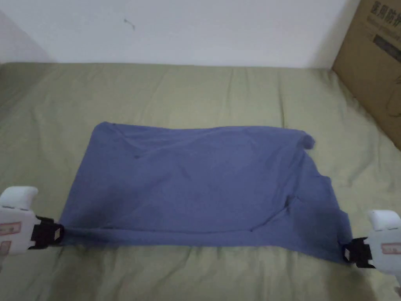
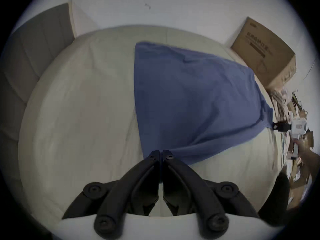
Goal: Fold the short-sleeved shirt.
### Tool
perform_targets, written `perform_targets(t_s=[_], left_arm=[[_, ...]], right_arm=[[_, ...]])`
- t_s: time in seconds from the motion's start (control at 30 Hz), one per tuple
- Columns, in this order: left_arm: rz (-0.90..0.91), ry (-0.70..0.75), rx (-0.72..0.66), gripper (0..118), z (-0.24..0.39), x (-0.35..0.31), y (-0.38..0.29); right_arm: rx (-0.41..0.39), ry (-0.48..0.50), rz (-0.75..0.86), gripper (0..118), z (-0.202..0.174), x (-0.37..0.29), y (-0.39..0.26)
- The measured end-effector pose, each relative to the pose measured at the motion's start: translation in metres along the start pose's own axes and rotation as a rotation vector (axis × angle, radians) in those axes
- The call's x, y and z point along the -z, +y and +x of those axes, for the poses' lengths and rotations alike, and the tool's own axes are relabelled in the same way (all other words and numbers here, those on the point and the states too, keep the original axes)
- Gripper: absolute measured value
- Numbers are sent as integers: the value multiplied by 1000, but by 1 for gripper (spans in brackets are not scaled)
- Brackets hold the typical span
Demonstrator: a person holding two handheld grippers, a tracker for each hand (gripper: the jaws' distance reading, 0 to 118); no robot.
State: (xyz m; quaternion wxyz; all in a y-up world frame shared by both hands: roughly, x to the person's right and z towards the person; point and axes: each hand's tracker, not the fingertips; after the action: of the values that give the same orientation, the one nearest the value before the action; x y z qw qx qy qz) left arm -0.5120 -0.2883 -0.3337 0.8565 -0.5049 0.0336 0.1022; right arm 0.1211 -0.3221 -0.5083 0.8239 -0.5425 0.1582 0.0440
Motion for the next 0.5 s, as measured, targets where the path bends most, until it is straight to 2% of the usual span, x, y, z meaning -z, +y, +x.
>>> perform_targets(t_s=[0.17, 0.4, 0.47, 0.5], left_arm=[[-67, -26, 62, 1, 8, -33, -69], [-59, -58, 71, 5, 20, -60, -107], [8, -31, 84, 31, 28, -69, -106], [40, -22, 101, 38, 34, -75, -104]], right_arm=[[5, 23, -41, 3, 26, -41, -55], [-56, 16, -67, 4, 4, -67, -93], [-45, 14, -30, 35, -4, -73, -90], [-38, 10, -5, 43, -8, -79, -90]])
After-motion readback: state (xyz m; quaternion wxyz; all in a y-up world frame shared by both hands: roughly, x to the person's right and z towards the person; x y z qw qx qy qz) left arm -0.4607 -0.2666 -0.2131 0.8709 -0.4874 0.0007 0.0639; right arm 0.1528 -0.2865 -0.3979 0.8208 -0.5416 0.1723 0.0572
